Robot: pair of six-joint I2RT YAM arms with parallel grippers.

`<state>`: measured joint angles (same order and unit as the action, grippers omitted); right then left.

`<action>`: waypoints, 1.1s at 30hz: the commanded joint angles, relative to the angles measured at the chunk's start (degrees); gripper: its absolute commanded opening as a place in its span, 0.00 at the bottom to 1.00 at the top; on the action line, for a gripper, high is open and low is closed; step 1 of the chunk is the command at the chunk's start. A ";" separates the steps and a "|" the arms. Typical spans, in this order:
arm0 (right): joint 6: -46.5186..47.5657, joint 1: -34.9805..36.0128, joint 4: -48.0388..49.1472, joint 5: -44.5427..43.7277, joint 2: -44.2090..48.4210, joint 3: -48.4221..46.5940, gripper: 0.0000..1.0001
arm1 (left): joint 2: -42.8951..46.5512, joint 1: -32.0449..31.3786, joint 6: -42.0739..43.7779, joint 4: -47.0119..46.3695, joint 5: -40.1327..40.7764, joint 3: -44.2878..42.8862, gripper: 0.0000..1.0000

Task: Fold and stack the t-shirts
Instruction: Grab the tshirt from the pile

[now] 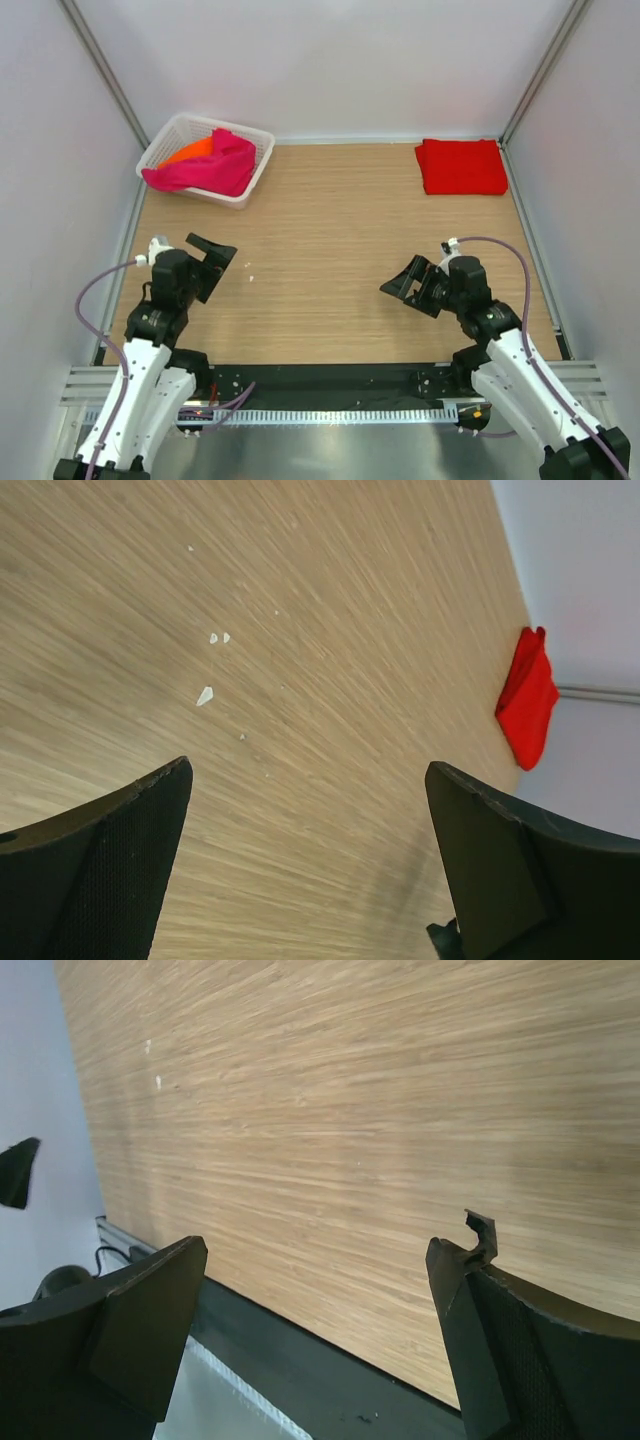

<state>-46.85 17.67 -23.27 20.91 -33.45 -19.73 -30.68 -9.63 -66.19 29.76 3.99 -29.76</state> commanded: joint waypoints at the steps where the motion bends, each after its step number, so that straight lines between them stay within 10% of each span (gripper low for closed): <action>1: 6.23 0.26 -4.85 -4.99 -5.56 -6.10 1.00 | -5.87 0.22 7.74 3.90 2.42 -8.28 1.00; 5: 6.16 0.35 -12.57 -14.91 -11.01 -15.92 1.00 | -11.94 1.27 3.00 15.58 10.52 -17.77 1.00; 8: 11.86 0.17 -17.33 -14.49 -16.55 -21.74 1.00 | -15.46 4.96 14.50 5.78 -1.95 -20.16 1.00; 16: 18.46 -1.05 -23.41 -10.83 -26.39 -31.43 1.00 | -29.95 8.04 22.76 -0.76 5.40 -32.45 0.99; 23: 22.40 -1.59 -23.14 -4.12 -35.44 -36.34 1.00 | -60.32 16.39 30.33 4.69 -3.63 -54.94 0.70; 33: 24.88 -2.11 -22.52 -6.67 -45.81 -43.11 1.00 | -80.32 16.57 27.70 9.61 -2.78 -73.32 0.66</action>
<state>-23.99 16.12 -46.11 14.50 -76.47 -59.07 -110.06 6.83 -37.30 36.03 0.19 -97.08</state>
